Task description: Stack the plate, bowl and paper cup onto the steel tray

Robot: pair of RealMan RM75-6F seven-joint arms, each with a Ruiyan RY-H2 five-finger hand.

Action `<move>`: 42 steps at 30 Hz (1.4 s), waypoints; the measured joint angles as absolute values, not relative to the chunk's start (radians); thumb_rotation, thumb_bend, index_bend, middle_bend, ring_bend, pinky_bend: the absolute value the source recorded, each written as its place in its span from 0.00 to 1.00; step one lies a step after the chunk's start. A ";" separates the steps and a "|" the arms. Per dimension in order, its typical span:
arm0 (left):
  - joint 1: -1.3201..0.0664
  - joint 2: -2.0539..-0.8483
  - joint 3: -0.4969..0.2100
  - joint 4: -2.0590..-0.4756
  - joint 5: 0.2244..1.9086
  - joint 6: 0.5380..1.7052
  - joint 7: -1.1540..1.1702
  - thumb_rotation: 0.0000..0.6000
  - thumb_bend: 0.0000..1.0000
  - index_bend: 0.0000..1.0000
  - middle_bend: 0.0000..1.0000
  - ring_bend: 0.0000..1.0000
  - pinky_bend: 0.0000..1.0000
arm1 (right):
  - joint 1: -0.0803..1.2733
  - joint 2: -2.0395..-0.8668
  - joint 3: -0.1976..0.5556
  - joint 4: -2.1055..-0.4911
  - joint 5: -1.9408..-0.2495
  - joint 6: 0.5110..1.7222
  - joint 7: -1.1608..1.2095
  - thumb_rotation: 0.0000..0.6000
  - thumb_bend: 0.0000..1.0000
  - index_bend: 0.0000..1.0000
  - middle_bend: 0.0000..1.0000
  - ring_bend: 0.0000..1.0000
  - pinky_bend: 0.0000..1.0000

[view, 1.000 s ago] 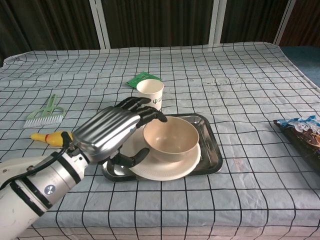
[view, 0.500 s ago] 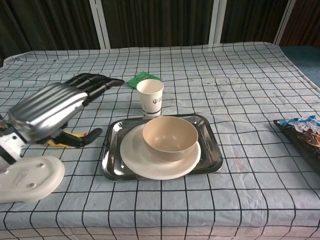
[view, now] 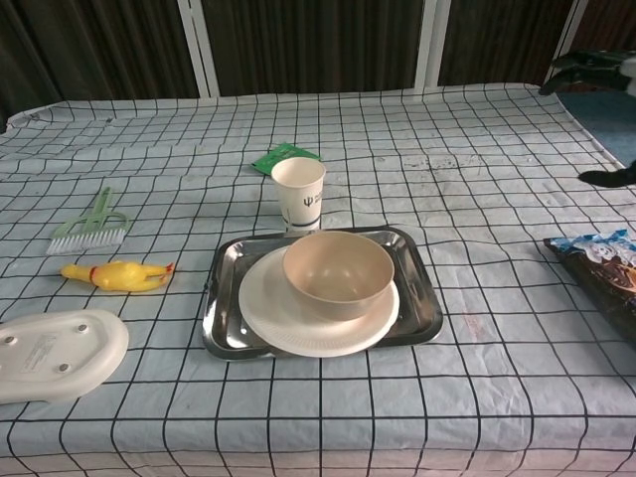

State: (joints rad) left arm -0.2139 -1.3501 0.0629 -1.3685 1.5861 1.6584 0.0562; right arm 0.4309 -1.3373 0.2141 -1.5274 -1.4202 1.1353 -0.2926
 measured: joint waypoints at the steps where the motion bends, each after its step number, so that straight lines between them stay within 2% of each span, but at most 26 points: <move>1: -0.197 -1.347 0.064 -1.343 1.579 1.666 0.021 1.00 0.40 0.00 0.04 0.00 0.00 | 0.461 -1.372 0.231 -1.508 -1.393 1.114 -0.318 1.00 0.19 0.22 0.00 0.00 0.00; 8: -0.150 -1.349 0.045 -1.232 1.532 1.657 -0.103 1.00 0.40 0.00 0.04 0.00 0.00 | 0.672 -1.648 0.323 -1.284 -1.244 0.993 -0.473 1.00 0.19 0.25 0.00 0.00 0.00; 14: -0.137 -1.357 0.020 -1.191 1.520 1.641 -0.146 1.00 0.40 0.00 0.03 0.00 0.00 | 0.802 -1.825 0.352 -1.150 -1.179 0.969 -0.547 1.00 0.19 0.25 0.00 0.00 0.00; 18: -0.132 -1.356 0.012 -1.179 1.522 1.634 -0.161 1.00 0.40 0.00 0.02 0.00 0.00 | 0.842 -1.885 0.354 -1.109 -1.192 0.984 -0.529 1.00 0.19 0.24 0.00 0.00 0.00; 21: -0.130 -1.355 0.005 -1.171 1.522 1.628 -0.170 1.00 0.40 0.00 0.02 0.00 0.00 | 0.859 -1.913 0.349 -1.094 -1.190 0.984 -0.532 1.00 0.21 0.27 0.00 0.00 0.00; 24: -0.127 -1.356 0.000 -1.165 1.522 1.625 -0.181 1.00 0.40 0.00 0.01 0.00 0.00 | 0.874 -1.941 0.344 -1.072 -1.183 0.983 -0.547 1.00 0.35 0.30 0.00 0.00 0.00; 26: -0.124 -1.356 -0.003 -1.159 1.523 1.623 -0.189 1.00 0.40 0.00 0.01 0.00 0.00 | 0.886 -1.961 0.342 -1.051 -1.180 0.982 -0.551 1.00 0.40 0.32 0.00 0.00 0.00; 31: -0.118 -1.356 -0.010 -1.152 1.525 1.618 -0.199 1.00 0.40 0.00 0.01 0.00 0.00 | 0.919 -2.009 0.352 -0.992 -1.163 0.976 -0.552 1.00 0.41 0.36 0.00 0.00 0.00; 37: -0.116 -1.356 -0.018 -1.151 1.531 1.614 -0.202 1.00 0.40 0.00 0.01 0.00 0.00 | 0.959 -2.071 0.373 -0.899 -1.137 0.965 -0.551 1.00 0.41 0.45 0.00 0.00 0.00; 42: -0.112 -1.356 -0.022 -1.148 1.531 1.611 -0.201 1.00 0.40 0.00 0.01 0.00 0.00 | 0.986 -2.126 0.387 -0.822 -1.121 0.968 -0.546 1.00 0.41 0.59 0.04 0.00 0.00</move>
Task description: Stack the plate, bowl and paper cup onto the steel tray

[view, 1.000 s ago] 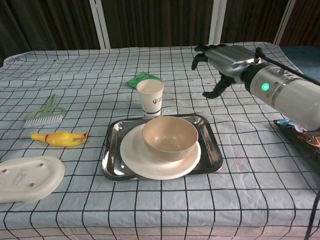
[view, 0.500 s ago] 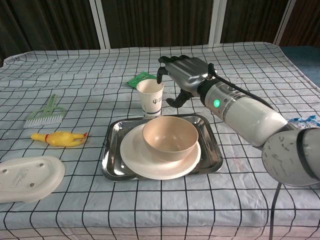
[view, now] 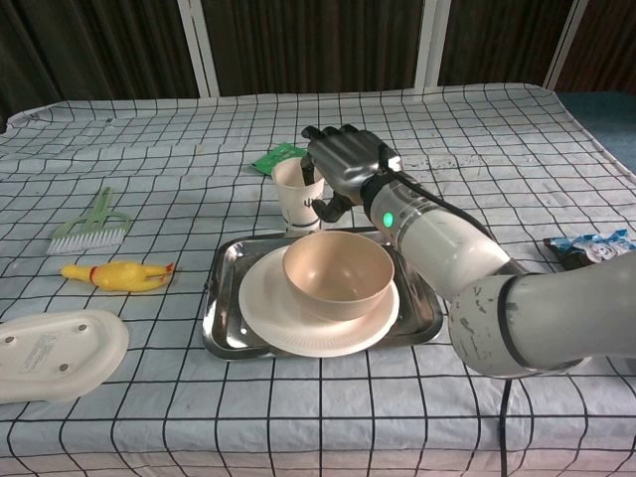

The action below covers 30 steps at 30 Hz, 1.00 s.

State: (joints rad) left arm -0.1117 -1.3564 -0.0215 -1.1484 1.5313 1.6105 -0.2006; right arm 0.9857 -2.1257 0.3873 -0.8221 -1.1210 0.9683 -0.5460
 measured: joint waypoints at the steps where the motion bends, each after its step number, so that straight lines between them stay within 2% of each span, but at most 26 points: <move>1: -0.111 -1.356 -0.022 -1.147 1.531 1.608 -0.198 1.00 0.40 0.00 0.01 0.00 0.00 | 0.989 -2.133 0.389 -0.811 -1.121 0.975 -0.546 1.00 0.41 0.62 0.06 0.00 0.00; 3: -0.109 -1.355 -0.022 -1.146 1.533 1.606 -0.199 1.00 0.40 0.00 0.01 0.00 0.00 | 0.994 -2.148 0.392 -0.790 -1.122 0.993 -0.543 1.00 0.41 0.68 0.12 0.00 0.00; 6: -0.107 -1.353 -0.021 -1.147 1.539 1.607 -0.203 1.00 0.40 0.00 0.01 0.00 0.00 | 0.997 -2.154 0.390 -0.777 -1.131 1.008 -0.540 1.00 0.41 0.72 0.14 0.00 0.00; 10: -0.102 -1.353 -0.022 -1.147 1.546 1.613 -0.206 1.00 0.40 0.00 0.01 0.00 0.00 | 0.988 -2.142 0.379 -0.793 -1.147 1.024 -0.530 1.00 0.41 0.73 0.14 0.00 0.00; 16: -0.097 -1.352 -0.025 -1.149 1.549 1.618 -0.207 1.00 0.40 0.00 0.01 0.00 0.00 | 0.952 -2.082 0.345 -0.913 -1.216 1.101 -0.490 1.00 0.41 0.71 0.14 0.00 0.00; 19: -0.095 -1.352 -0.025 -1.153 1.551 1.618 -0.205 1.00 0.40 0.00 0.00 0.00 0.00 | 0.915 -2.028 0.310 -1.021 -1.266 1.153 -0.474 1.00 0.41 0.71 0.14 0.00 0.00; 24: -0.098 -1.351 -0.024 -1.164 1.558 1.612 -0.189 1.00 0.40 0.00 0.00 0.00 0.00 | 0.829 -1.900 0.206 -1.246 -1.373 1.248 -0.469 1.00 0.41 0.69 0.14 0.00 0.00; 30: -0.100 -1.351 -0.023 -1.172 1.564 1.609 -0.176 1.00 0.40 0.00 0.00 0.00 0.00 | 0.740 -1.770 0.091 -1.401 -1.469 1.324 -0.475 1.00 0.41 0.69 0.14 0.00 0.00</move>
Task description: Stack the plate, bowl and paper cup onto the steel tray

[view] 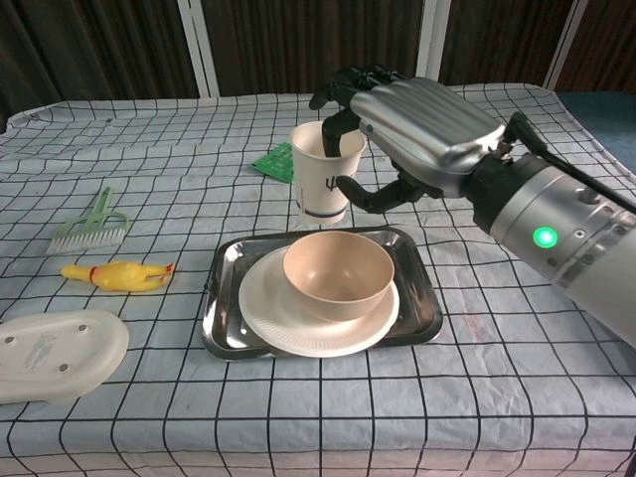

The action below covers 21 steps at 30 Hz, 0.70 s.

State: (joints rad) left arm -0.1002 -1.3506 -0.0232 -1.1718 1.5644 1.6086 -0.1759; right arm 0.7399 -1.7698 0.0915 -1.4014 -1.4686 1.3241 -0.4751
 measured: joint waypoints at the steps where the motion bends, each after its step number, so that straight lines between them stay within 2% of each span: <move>1: -0.102 -1.351 -0.022 -1.173 1.565 1.603 -0.172 1.00 0.40 0.00 0.00 0.00 0.00 | 0.725 -1.755 0.070 -1.419 -1.482 1.334 -0.473 1.00 0.41 0.69 0.14 0.00 0.00; 5: -0.105 -1.352 -0.020 -1.180 1.570 1.595 -0.158 1.00 0.40 0.00 0.00 0.00 0.00 | 0.653 -1.687 -0.025 -1.479 -1.542 1.356 -0.452 1.00 0.41 0.68 0.14 0.00 0.00; 7: -0.106 -1.353 -0.021 -1.181 1.571 1.592 -0.159 1.00 0.40 0.00 0.00 0.00 0.00 | 0.638 -1.684 -0.037 -1.478 -1.550 1.352 -0.440 1.00 0.41 0.68 0.14 0.00 0.00; 21: -0.107 -1.355 -0.021 -1.168 1.572 1.579 -0.180 1.00 0.40 0.00 0.00 0.00 0.00 | 0.623 -1.797 -0.012 -1.321 -1.575 1.276 -0.395 1.00 0.41 0.66 0.14 0.00 0.00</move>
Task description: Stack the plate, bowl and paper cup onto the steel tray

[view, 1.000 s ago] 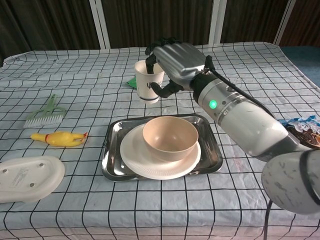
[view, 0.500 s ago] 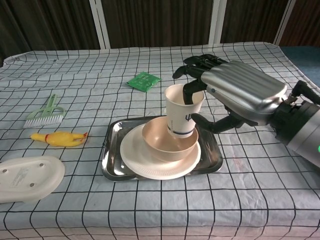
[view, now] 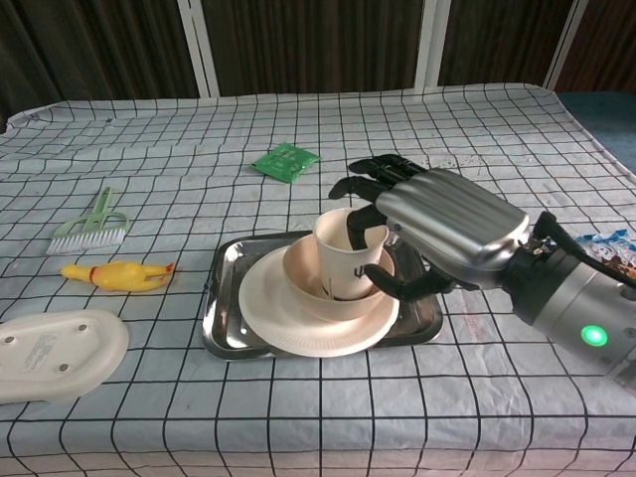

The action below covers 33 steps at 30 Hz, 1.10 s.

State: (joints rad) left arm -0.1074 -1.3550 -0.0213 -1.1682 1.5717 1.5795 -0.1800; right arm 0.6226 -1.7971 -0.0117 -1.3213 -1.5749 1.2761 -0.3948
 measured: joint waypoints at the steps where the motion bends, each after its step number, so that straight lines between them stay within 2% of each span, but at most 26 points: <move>1: -0.108 -1.354 -0.020 -1.167 1.573 1.576 -0.182 1.00 0.40 0.00 0.00 0.00 0.00 | 0.624 -1.803 -0.008 -1.318 -1.575 1.269 -0.393 1.00 0.41 0.66 0.14 0.00 0.00; 5: -0.109 -1.351 -0.019 -1.164 1.573 1.570 -0.190 1.00 0.40 0.00 0.00 0.00 0.00 | 0.629 -1.834 0.006 -1.288 -1.572 1.243 -0.386 1.00 0.41 0.64 0.14 0.00 0.00; 11: -0.107 -1.349 -0.020 -1.162 1.571 1.572 -0.198 1.00 0.40 0.00 0.00 0.00 0.00 | 0.625 -1.850 0.012 -1.259 -1.572 1.224 -0.378 1.00 0.41 0.55 0.14 0.00 0.00; 22: -0.106 -1.347 -0.018 -1.170 1.576 1.571 -0.200 1.00 0.40 0.00 0.00 0.00 0.00 | 0.612 -1.779 0.016 -1.337 -1.589 1.226 -0.342 1.00 0.40 0.28 0.11 0.00 0.00; 26: -0.102 -1.344 -0.014 -1.178 1.583 1.579 -0.199 1.00 0.40 0.00 0.00 0.00 0.00 | 0.603 -1.736 0.008 -1.393 -1.595 1.224 -0.351 1.00 0.38 0.18 0.06 0.00 0.00; 29: -0.096 -1.331 -0.003 -1.192 1.592 1.584 -0.203 1.00 0.40 0.00 0.00 0.00 0.05 | 0.588 -1.676 -0.002 -1.452 -1.597 1.233 -0.371 1.00 0.33 0.03 0.00 0.00 0.00; 33: -0.081 -1.296 0.017 -1.231 1.604 1.590 -0.197 1.00 0.40 0.00 0.00 0.00 0.03 | 0.540 -1.544 -0.024 -1.560 -1.581 1.265 -0.423 1.00 0.31 0.00 0.00 0.00 0.00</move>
State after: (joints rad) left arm -0.0812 -1.2957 0.0173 -1.2313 1.6042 1.5900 -0.1974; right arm 0.5402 -1.5441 -0.0241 -1.5598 -1.5811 1.2646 -0.4233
